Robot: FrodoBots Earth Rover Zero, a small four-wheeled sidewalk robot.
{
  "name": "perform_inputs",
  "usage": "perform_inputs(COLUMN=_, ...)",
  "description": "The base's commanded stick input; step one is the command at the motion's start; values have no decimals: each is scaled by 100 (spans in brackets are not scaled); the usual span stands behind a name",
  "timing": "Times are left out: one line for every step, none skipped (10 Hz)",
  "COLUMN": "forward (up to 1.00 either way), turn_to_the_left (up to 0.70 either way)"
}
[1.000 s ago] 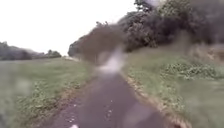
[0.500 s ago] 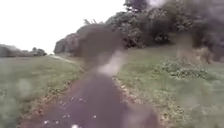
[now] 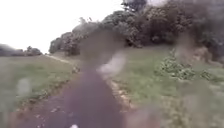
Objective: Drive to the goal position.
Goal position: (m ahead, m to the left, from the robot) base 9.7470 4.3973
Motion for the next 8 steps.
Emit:
perform_inputs(forward=85, turn_to_the_left=34)
perform_inputs(forward=85, turn_to_the_left=34)
perform_inputs(forward=85, turn_to_the_left=34)
perform_inputs(forward=85, turn_to_the_left=34)
perform_inputs(forward=85, turn_to_the_left=34)
perform_inputs(forward=85, turn_to_the_left=34)
perform_inputs(forward=85, turn_to_the_left=0)
perform_inputs(forward=85, turn_to_the_left=0)
